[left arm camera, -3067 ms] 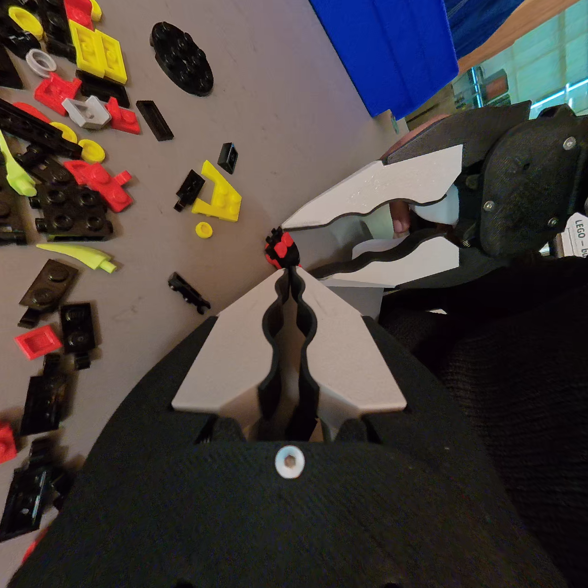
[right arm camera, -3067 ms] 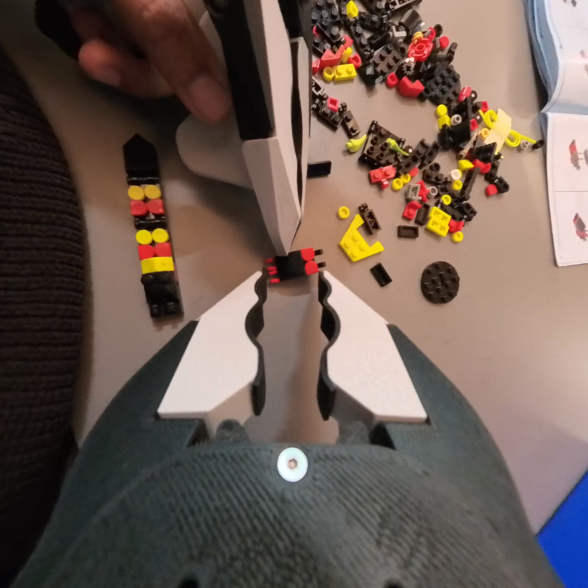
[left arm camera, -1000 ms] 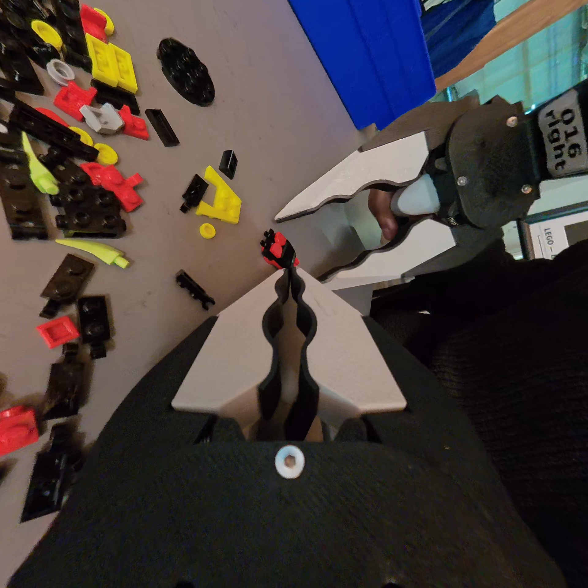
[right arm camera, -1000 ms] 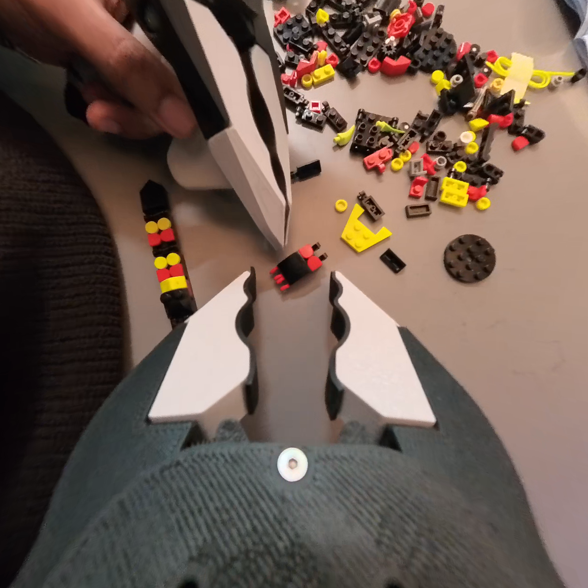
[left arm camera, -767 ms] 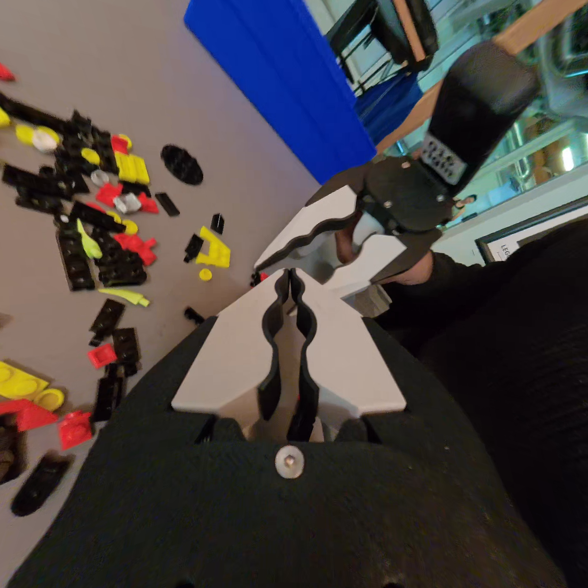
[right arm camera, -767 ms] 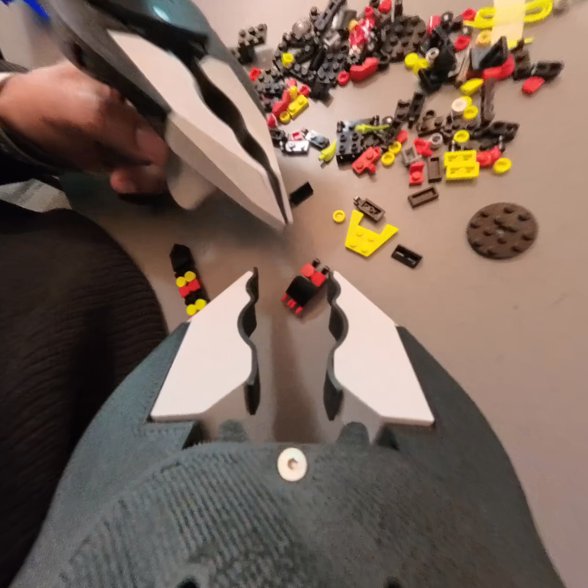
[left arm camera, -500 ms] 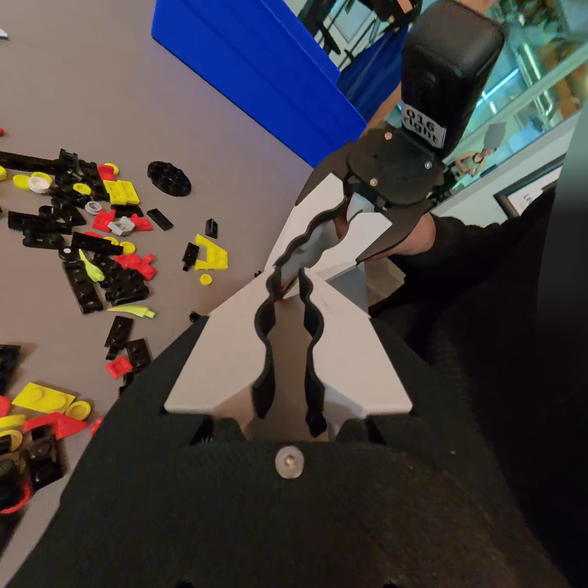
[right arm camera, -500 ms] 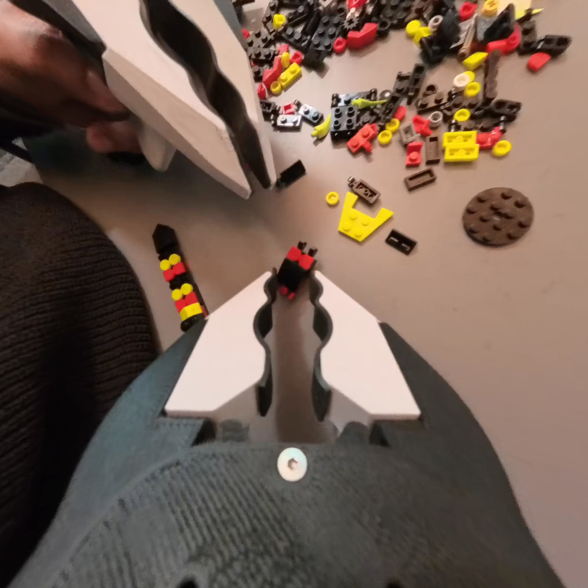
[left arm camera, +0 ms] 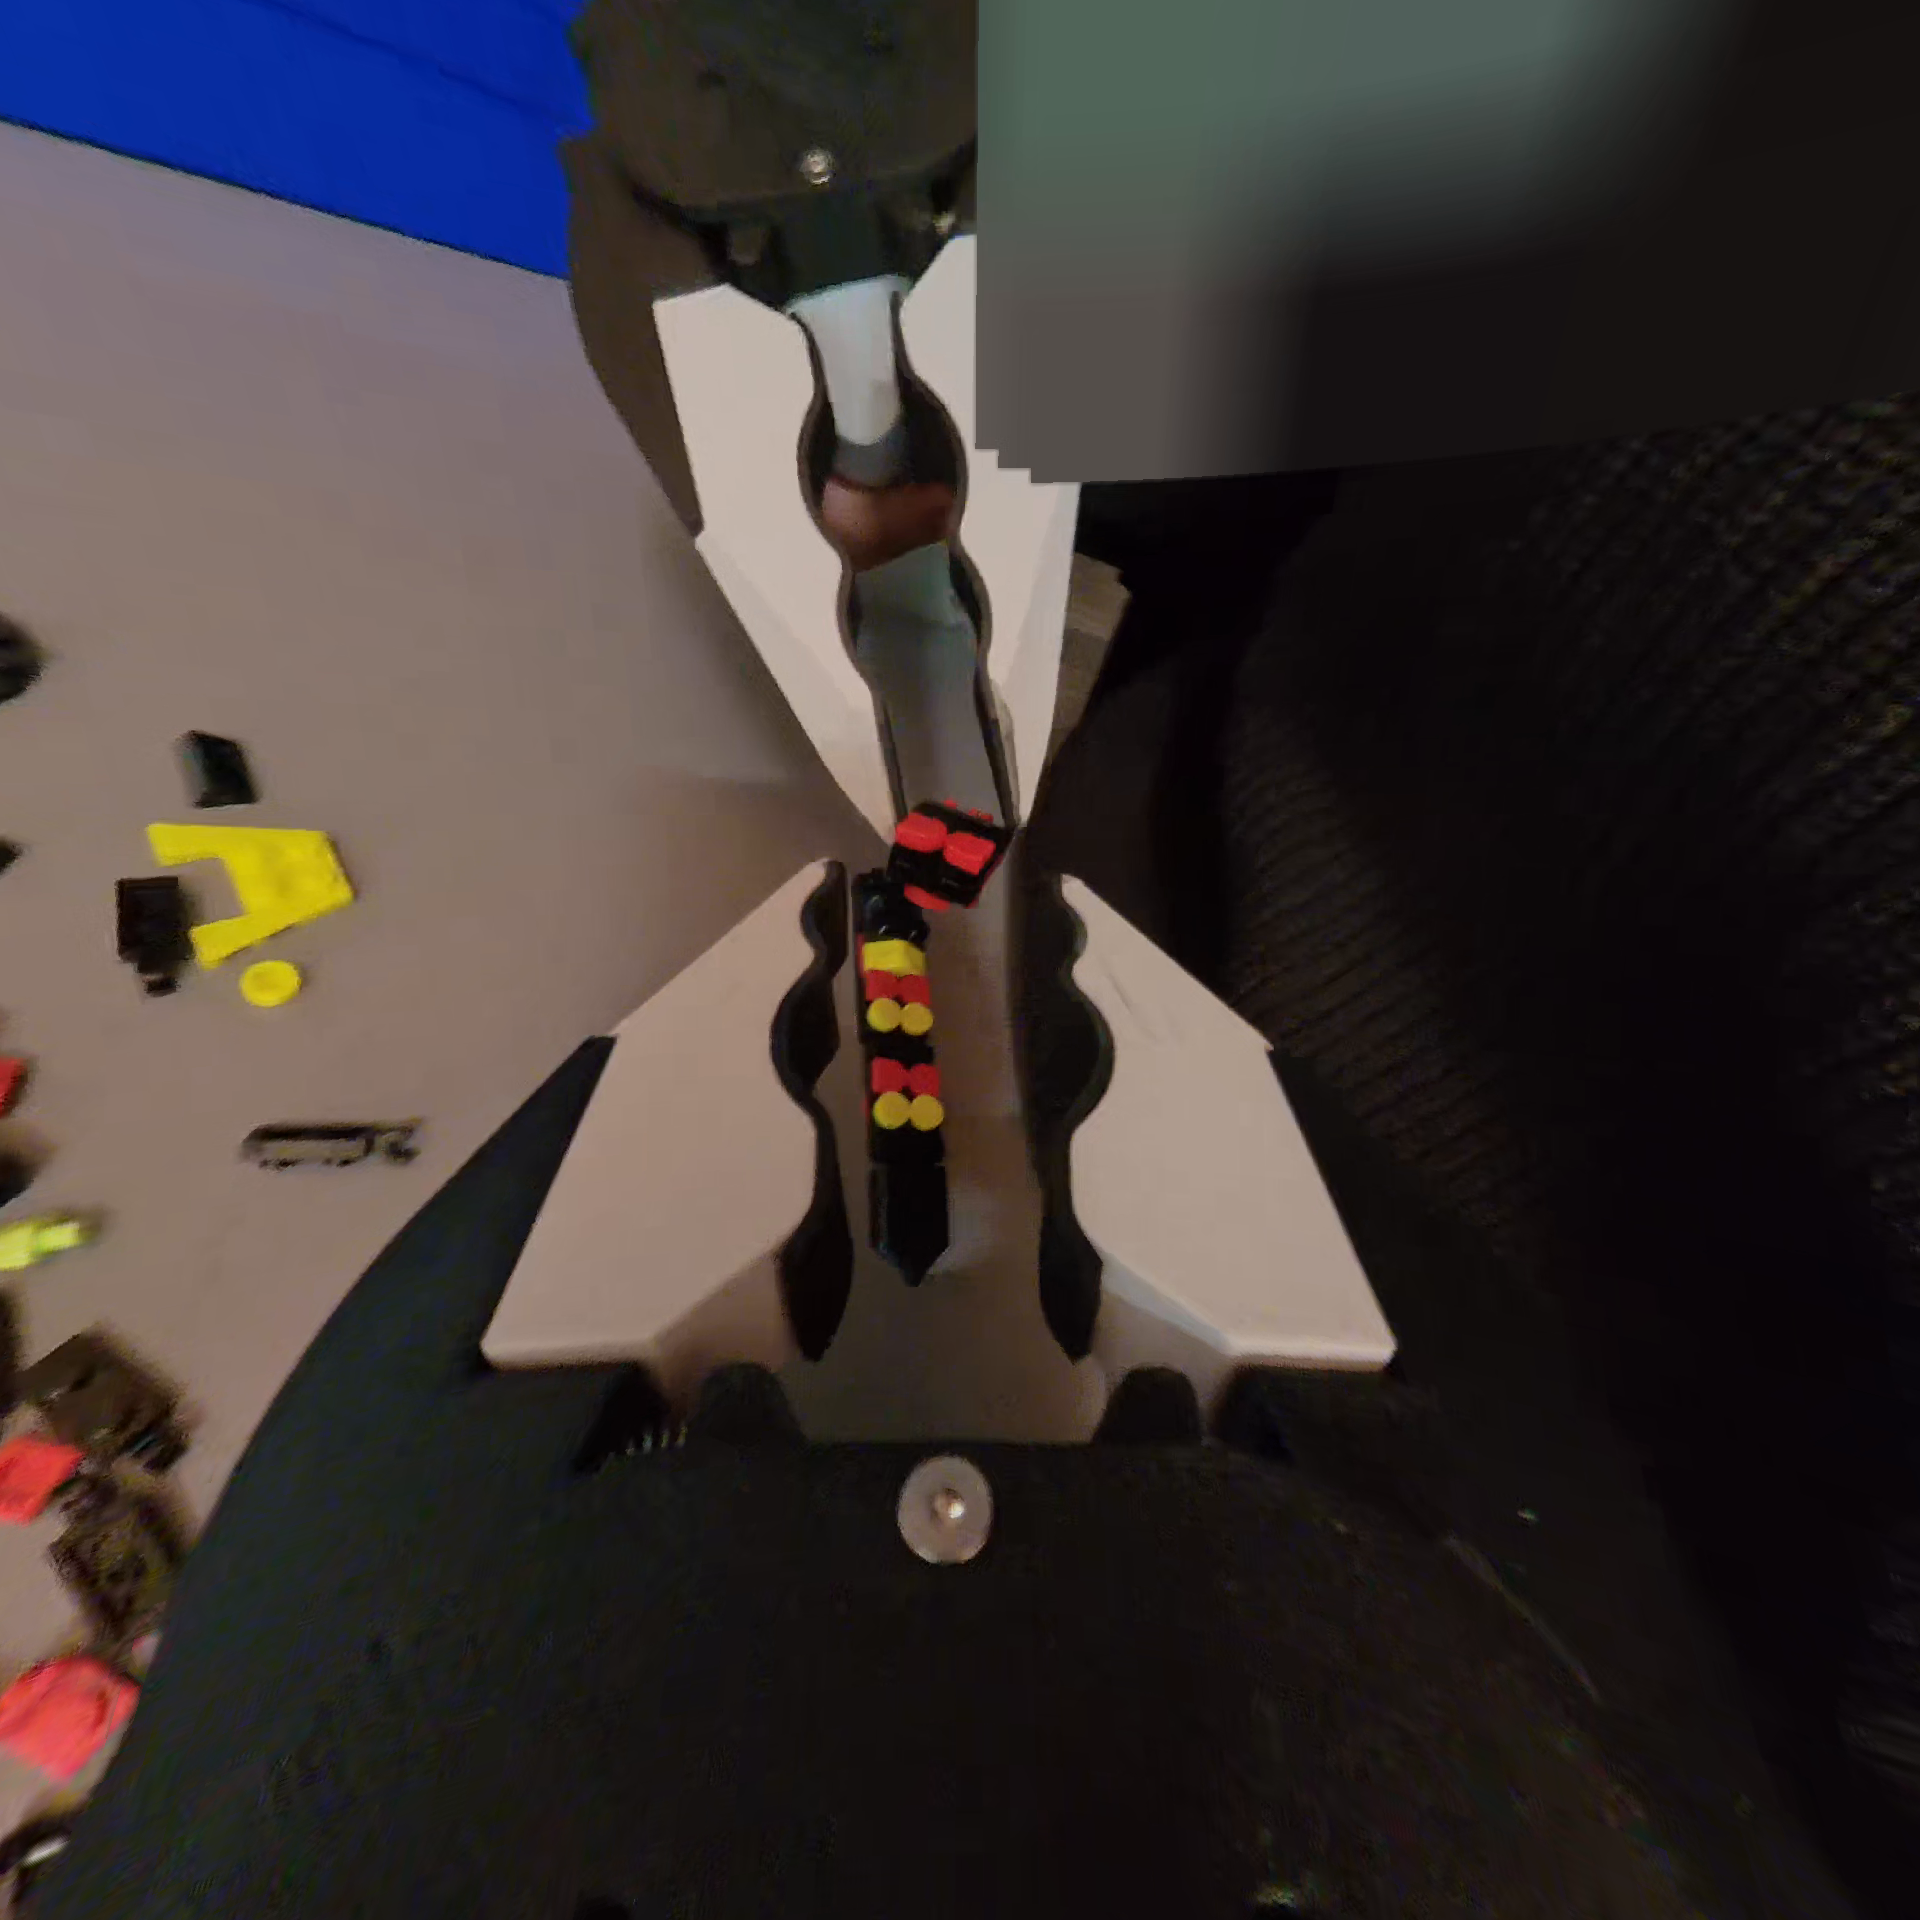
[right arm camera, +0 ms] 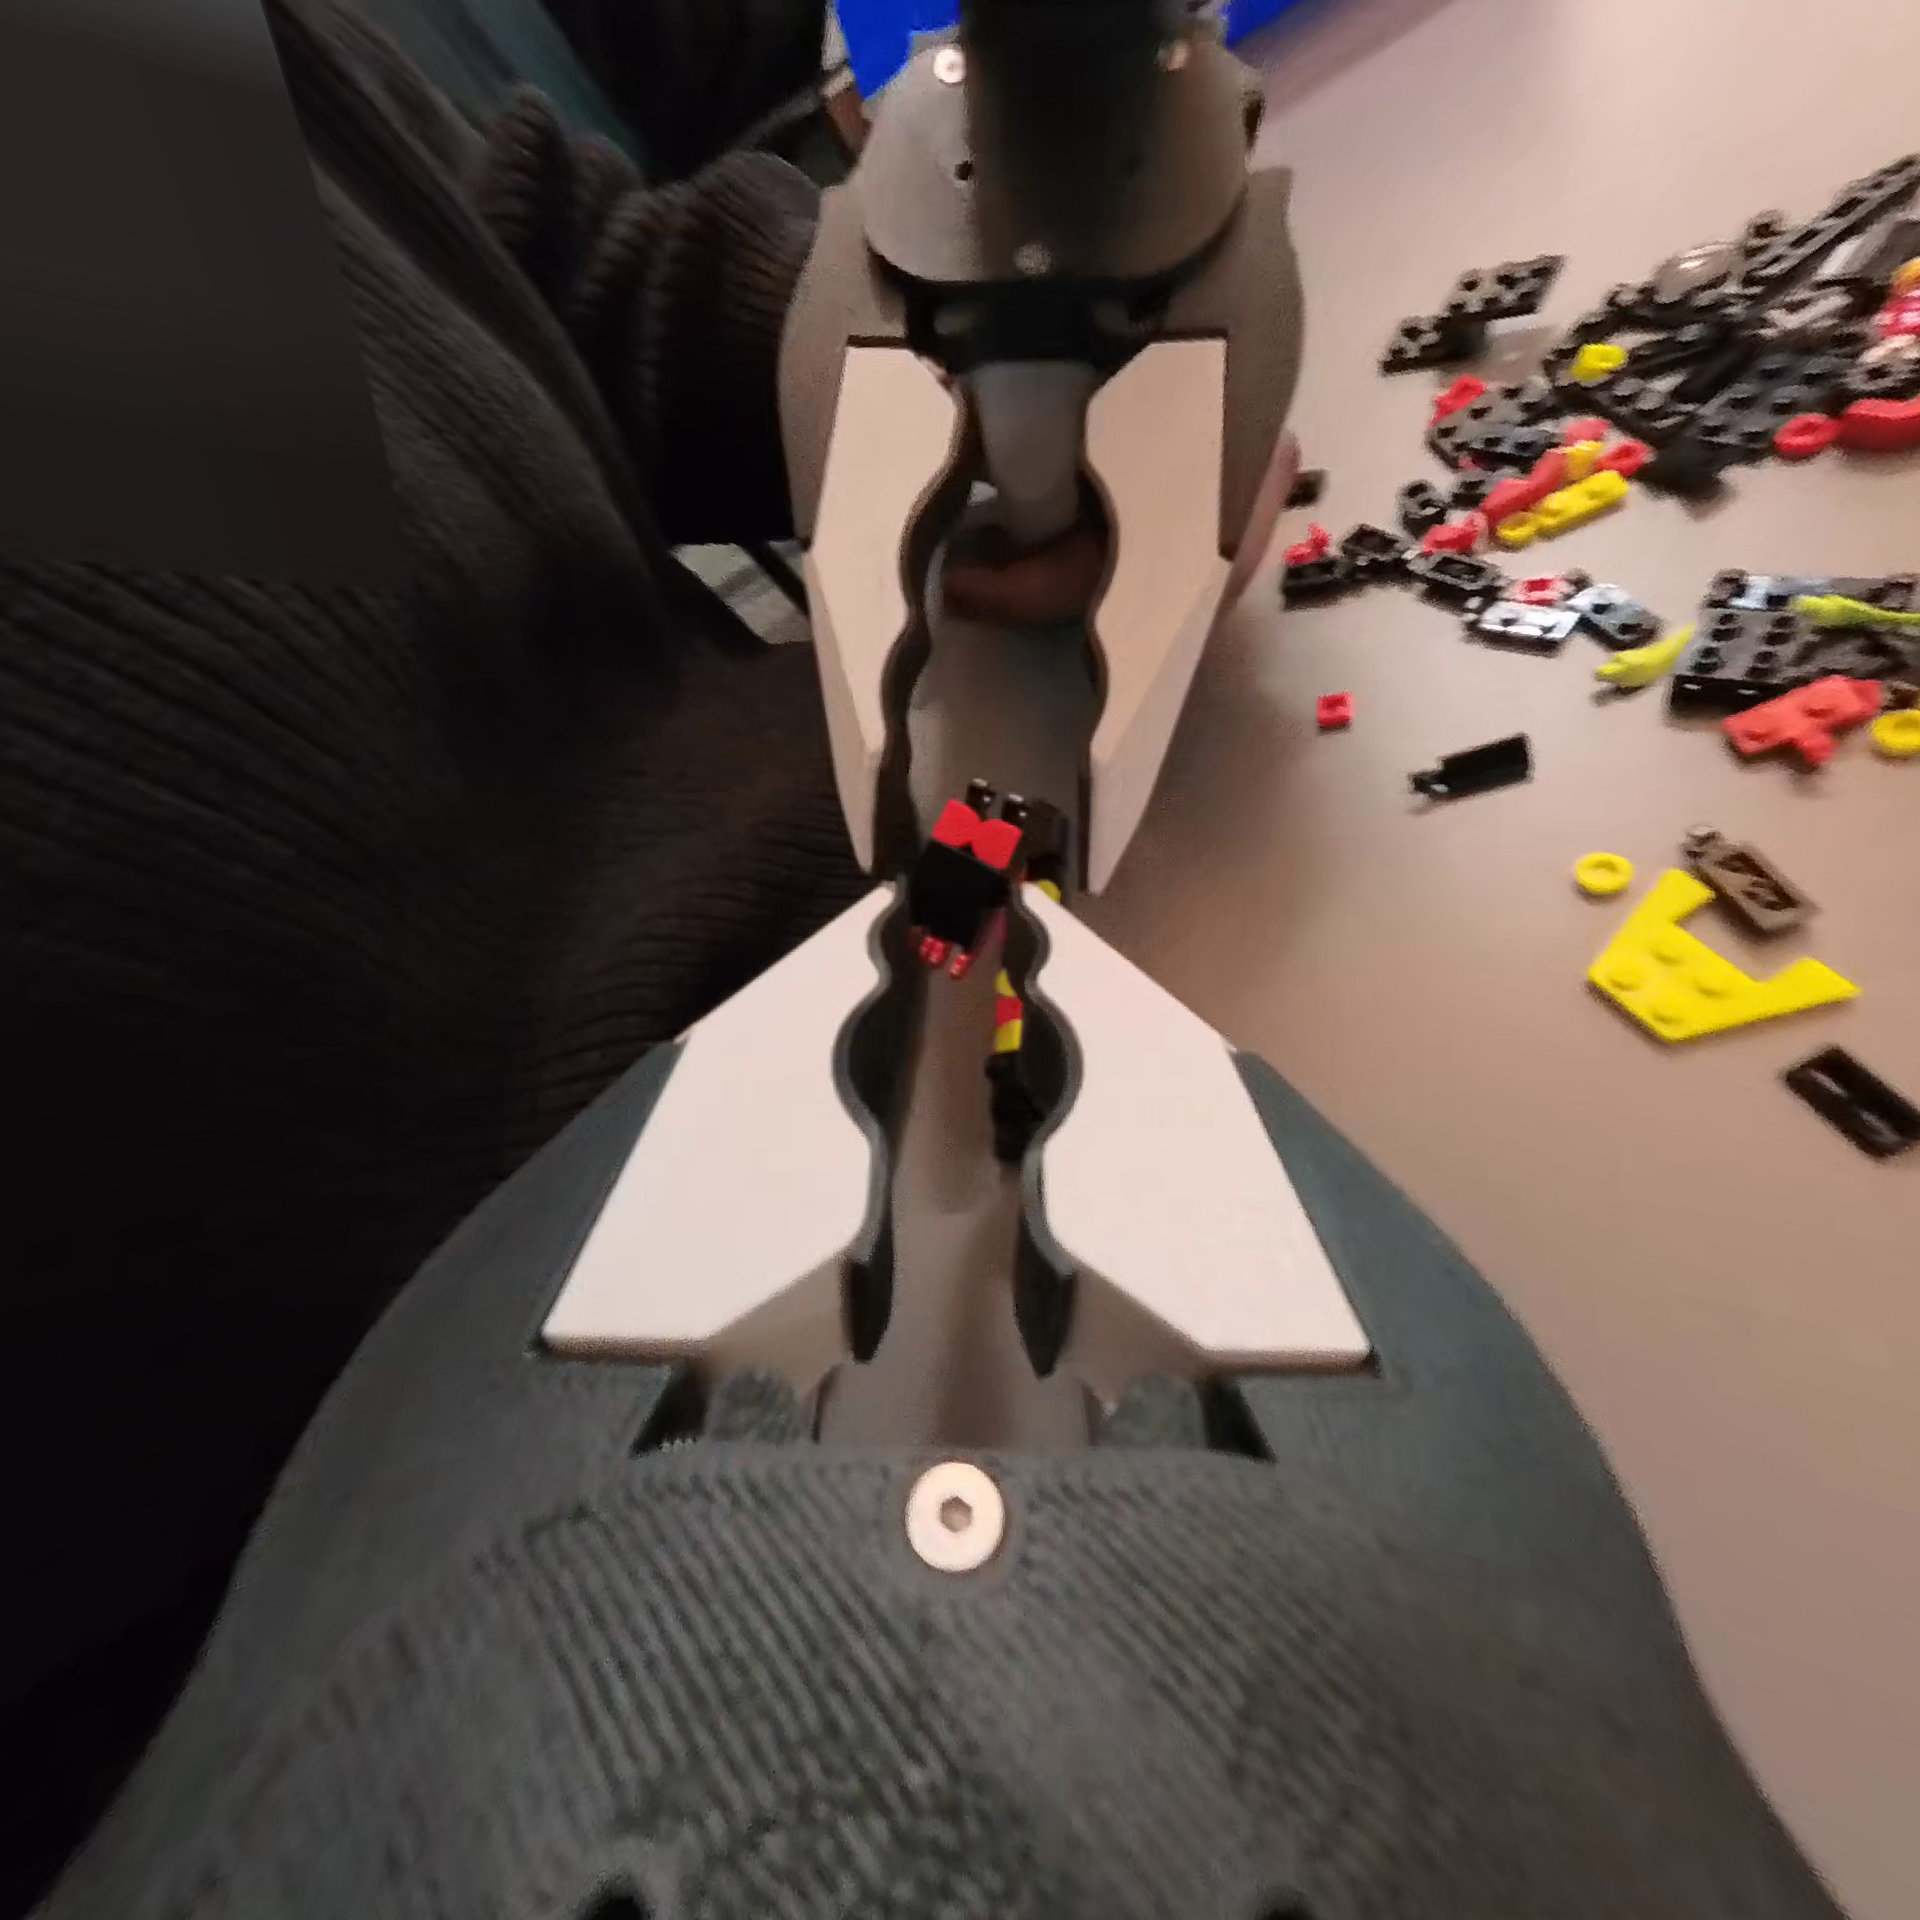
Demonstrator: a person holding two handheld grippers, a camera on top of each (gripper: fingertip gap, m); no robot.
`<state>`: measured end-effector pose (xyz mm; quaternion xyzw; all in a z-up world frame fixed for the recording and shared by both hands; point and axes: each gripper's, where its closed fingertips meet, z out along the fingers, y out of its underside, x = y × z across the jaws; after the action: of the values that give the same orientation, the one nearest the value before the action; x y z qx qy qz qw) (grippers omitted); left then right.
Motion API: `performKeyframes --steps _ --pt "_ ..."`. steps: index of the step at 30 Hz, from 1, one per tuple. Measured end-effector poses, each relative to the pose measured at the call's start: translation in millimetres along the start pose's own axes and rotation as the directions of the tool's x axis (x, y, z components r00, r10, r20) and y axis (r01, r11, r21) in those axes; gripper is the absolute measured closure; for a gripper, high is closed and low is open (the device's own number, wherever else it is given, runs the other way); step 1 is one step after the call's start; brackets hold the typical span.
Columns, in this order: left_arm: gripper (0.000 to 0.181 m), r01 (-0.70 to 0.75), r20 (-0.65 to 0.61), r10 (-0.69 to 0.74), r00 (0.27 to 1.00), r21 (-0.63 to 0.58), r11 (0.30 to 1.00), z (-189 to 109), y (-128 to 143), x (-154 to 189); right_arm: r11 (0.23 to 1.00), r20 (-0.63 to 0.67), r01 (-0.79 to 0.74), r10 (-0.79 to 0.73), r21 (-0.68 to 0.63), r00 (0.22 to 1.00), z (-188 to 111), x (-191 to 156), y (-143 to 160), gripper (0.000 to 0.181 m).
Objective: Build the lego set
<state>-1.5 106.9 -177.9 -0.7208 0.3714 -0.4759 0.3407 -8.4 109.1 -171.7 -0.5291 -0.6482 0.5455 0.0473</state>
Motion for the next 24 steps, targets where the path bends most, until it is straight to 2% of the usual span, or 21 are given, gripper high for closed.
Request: performKeyframes --steps 3,5,7,9,14,18,22,24 --pt "0.151 -0.004 -0.039 0.004 0.999 0.018 1.0 -0.9 -3.2 6.7 1.0 0.067 -0.009 0.008 0.01 0.998 -0.3 -9.3 -1.1 0.168" --pt "0.153 0.006 -0.073 -0.004 0.997 0.027 1.0 -1.9 -4.3 11.3 1.0 0.095 -0.005 0.004 0.011 0.995 -0.5 -13.3 -0.8 0.181" --pt "0.158 0.011 -0.1 -0.008 0.995 0.03 0.999 -1.6 -4.7 15.4 1.0 0.102 0.0 -0.002 0.016 0.995 -0.5 -14.8 -1.7 0.181" --pt "0.164 0.014 -0.103 -0.013 0.995 0.017 1.0 0.2 -2.7 15.9 1.0 0.082 0.002 -0.003 0.007 0.997 0.3 -11.6 0.2 0.181" --pt "0.165 0.029 -0.082 -0.029 0.996 0.005 1.0 1.1 0.2 10.4 1.0 0.035 0.014 -0.014 -0.006 0.999 2.5 -3.9 2.8 0.181" --pt "0.165 0.065 -0.037 -0.062 0.997 0.089 0.994 -6.8 -13.7 -0.7 0.993 -0.104 0.09 -0.081 0.079 0.991 -7.9 11.7 -13.5 0.159" --pt "0.166 0.102 -0.007 -0.103 0.995 0.182 0.978 -16.2 -27.7 -9.9 0.967 -0.14 0.151 -0.123 0.206 0.982 -17.9 5.1 -38.3 0.158" --pt "0.166 0.11 -0.004 -0.112 0.994 0.192 0.975 -16.7 -30.2 -10.3 0.962 -0.162 0.171 -0.138 0.211 0.977 -18.1 4.3 -41.3 0.162"
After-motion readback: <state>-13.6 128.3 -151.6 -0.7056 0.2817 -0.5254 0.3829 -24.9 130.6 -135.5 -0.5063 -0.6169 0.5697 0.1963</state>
